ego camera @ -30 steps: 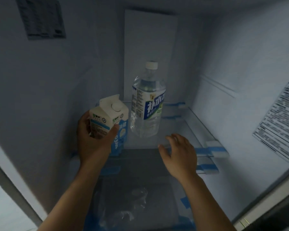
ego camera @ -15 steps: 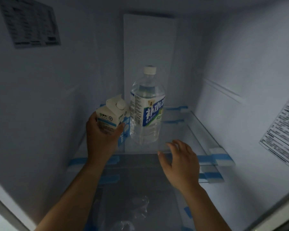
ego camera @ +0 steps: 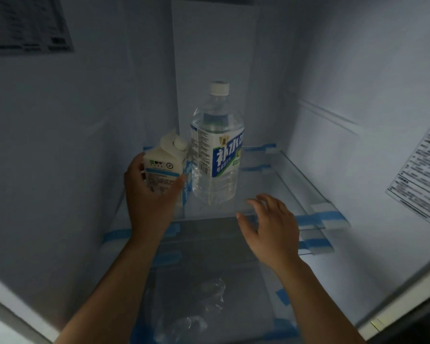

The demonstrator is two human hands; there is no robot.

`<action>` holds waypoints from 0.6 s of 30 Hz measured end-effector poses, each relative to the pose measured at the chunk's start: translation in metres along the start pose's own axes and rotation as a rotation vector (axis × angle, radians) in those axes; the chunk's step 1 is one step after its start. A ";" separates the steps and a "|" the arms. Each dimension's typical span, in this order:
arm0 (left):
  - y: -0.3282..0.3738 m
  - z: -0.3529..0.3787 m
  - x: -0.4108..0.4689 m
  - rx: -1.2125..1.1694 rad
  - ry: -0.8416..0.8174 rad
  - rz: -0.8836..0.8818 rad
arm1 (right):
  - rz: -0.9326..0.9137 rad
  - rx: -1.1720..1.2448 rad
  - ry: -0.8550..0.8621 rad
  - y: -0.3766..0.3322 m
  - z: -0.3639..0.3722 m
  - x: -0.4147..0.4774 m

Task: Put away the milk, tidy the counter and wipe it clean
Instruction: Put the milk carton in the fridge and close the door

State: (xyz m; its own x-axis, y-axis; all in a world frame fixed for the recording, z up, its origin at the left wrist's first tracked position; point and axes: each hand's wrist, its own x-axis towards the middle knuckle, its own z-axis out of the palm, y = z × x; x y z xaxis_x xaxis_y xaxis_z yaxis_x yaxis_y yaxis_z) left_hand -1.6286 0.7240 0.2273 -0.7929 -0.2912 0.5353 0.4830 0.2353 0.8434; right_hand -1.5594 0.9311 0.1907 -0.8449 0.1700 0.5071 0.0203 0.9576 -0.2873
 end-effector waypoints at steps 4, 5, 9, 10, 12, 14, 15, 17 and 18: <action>-0.003 -0.001 0.001 0.031 -0.018 0.027 | 0.013 -0.003 0.012 -0.001 -0.001 0.000; -0.003 -0.001 0.000 0.029 -0.022 0.029 | 0.016 -0.003 0.009 -0.002 -0.002 0.000; -0.001 -0.002 0.001 0.046 -0.019 0.046 | 0.010 -0.002 -0.012 -0.004 -0.005 -0.002; -0.003 -0.003 0.000 0.050 -0.029 0.044 | 0.006 0.000 -0.020 -0.004 -0.006 -0.002; -0.004 -0.006 -0.001 0.064 -0.054 0.045 | 0.001 0.024 -0.039 -0.004 -0.009 -0.005; -0.003 -0.007 -0.004 0.126 -0.063 0.066 | 0.007 0.067 -0.024 -0.004 -0.017 -0.011; 0.000 -0.008 -0.006 0.178 -0.061 0.093 | 0.013 0.082 0.004 -0.005 -0.024 -0.017; 0.013 -0.010 -0.010 0.252 -0.056 0.176 | 0.022 0.092 0.083 -0.007 -0.044 -0.032; 0.022 -0.012 -0.012 0.258 -0.060 0.225 | 0.023 0.092 0.128 -0.010 -0.058 -0.041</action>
State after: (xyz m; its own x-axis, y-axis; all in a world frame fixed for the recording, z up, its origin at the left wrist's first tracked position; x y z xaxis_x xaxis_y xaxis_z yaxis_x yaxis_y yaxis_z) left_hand -1.6037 0.7221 0.2400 -0.7010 -0.1524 0.6967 0.5448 0.5161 0.6610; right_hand -1.4938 0.9282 0.2196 -0.7695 0.2252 0.5977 -0.0156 0.9289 -0.3700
